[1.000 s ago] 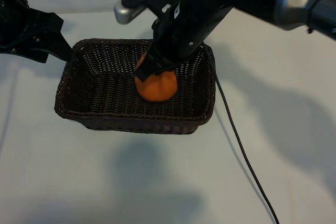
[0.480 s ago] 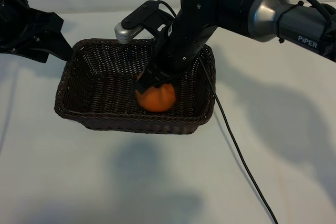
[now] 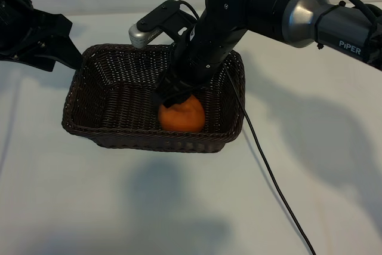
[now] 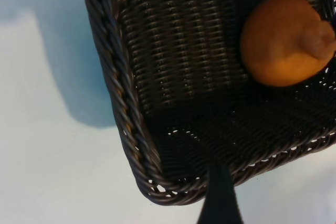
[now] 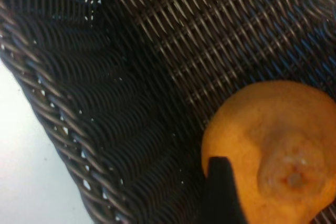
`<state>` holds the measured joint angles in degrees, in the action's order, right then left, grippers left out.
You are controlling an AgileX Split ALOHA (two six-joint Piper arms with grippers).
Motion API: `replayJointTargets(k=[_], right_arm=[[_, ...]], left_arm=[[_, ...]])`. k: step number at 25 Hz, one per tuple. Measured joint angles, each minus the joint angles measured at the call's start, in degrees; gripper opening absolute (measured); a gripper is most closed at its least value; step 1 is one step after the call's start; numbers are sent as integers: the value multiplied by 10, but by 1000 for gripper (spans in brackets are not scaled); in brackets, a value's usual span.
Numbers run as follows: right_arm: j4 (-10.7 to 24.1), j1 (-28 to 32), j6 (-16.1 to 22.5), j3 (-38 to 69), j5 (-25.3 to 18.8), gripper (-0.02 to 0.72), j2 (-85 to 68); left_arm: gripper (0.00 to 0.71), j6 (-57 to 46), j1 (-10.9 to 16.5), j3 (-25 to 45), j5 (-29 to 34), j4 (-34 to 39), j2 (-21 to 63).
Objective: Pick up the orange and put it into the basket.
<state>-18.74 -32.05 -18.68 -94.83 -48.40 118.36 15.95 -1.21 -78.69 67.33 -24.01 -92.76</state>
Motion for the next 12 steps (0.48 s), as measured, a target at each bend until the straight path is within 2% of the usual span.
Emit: replayJointTargets(k=[4, 7, 12], right_arm=[[0, 0, 0, -12, -26, 557, 0], [0, 0, 1, -44, -65, 550, 0], [0, 0, 2, -122, -170, 510, 0]], left_arm=[[559, 0, 0, 0, 0, 0, 0], [559, 0, 0, 0, 0, 0, 0], [559, -1, 0, 0, 0, 0, 0]])
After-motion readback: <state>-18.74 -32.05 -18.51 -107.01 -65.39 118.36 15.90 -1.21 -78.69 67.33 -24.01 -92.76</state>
